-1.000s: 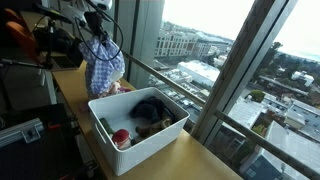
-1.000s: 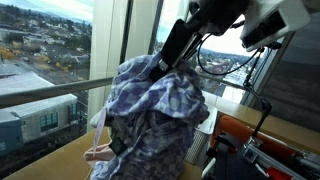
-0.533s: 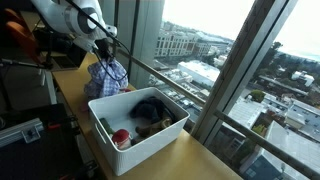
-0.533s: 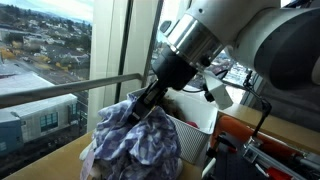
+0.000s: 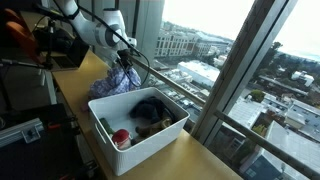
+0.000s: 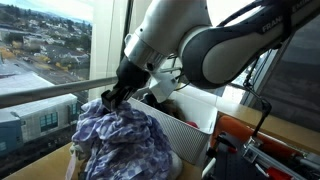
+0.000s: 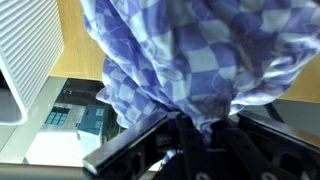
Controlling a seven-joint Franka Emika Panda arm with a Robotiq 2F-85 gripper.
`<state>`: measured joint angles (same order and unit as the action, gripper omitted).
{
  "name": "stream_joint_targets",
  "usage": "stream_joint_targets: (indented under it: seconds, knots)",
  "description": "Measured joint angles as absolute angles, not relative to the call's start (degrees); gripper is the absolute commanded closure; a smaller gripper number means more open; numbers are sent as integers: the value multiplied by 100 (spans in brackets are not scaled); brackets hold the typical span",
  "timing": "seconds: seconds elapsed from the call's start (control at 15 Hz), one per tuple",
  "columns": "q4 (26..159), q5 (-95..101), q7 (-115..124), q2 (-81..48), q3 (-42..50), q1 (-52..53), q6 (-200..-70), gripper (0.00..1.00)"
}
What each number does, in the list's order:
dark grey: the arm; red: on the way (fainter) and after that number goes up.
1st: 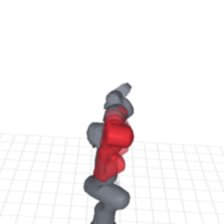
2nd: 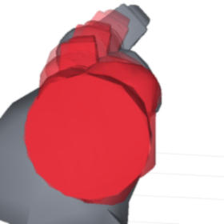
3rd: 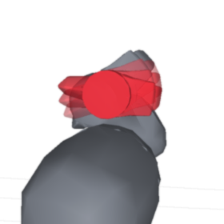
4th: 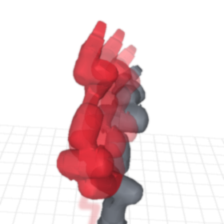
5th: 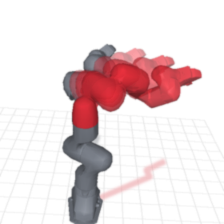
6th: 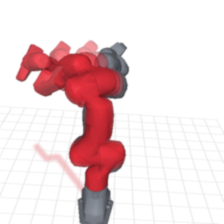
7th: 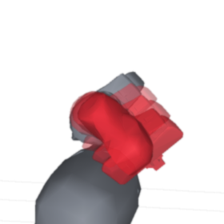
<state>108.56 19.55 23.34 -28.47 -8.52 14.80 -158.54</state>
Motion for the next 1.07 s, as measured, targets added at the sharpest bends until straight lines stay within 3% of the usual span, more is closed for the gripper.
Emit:
stream_joint_targets:
  seconds: [0.33, 0.87, 0.93, 1.07]
  knots:
    - [10461, 1379, 1784, -3162, -586, 1511, -15352, 97]
    - [10529, 467, 1233, -2426, -627, 1323, -13478, 97]
    - [10554, 417, 1228, -2381, -627, 1319, -13392, 63]
    - [10586, 343, 1223, -2344, -628, 1318, -13307, 55]
